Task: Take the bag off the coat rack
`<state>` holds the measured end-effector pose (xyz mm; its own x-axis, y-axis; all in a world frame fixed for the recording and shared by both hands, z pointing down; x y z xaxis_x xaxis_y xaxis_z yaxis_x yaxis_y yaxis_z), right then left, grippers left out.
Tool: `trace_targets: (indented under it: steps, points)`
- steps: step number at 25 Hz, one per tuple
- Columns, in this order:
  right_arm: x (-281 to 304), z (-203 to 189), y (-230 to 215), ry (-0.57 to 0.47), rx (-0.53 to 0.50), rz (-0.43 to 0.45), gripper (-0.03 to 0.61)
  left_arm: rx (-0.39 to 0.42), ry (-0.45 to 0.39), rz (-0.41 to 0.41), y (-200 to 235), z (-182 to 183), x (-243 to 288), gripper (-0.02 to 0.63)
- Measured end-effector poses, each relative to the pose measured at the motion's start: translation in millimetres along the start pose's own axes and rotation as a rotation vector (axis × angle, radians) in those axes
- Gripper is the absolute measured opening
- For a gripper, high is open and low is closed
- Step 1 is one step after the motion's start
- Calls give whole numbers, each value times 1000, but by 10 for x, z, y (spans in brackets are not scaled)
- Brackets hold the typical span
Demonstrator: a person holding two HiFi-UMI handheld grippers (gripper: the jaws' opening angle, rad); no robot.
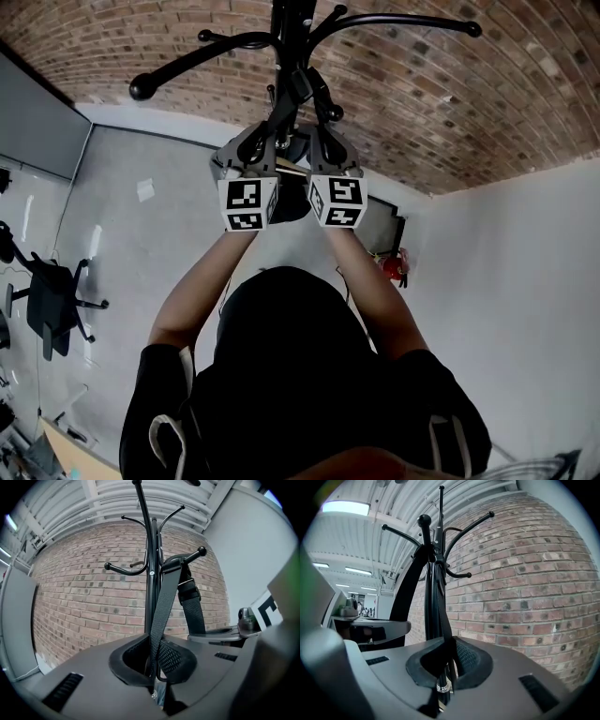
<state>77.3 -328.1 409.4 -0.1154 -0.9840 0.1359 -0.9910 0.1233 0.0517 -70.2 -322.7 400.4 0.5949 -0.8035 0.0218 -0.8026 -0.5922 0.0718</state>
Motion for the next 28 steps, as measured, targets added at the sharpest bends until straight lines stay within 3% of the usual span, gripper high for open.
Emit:
trace_targets:
  steps: [12, 28]
  points:
    - [-37, 15, -15, -8, 33, 15, 21, 34, 33, 8, -41, 57, -91, 20]
    - [-278, 228, -160, -72, 80, 16, 21, 43, -34, -9, -180, 306, -322, 20]
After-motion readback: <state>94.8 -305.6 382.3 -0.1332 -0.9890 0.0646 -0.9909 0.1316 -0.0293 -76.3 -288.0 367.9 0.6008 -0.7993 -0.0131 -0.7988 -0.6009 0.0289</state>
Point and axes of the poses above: the fingertips, and each gripper's own axes: x forward along the fingers, y to its left, z out of its top, the point moved 7 cm from there along -x, backward along the fingers, and after that the axes turned 14 degrees about -z, right-handed, at the moved point
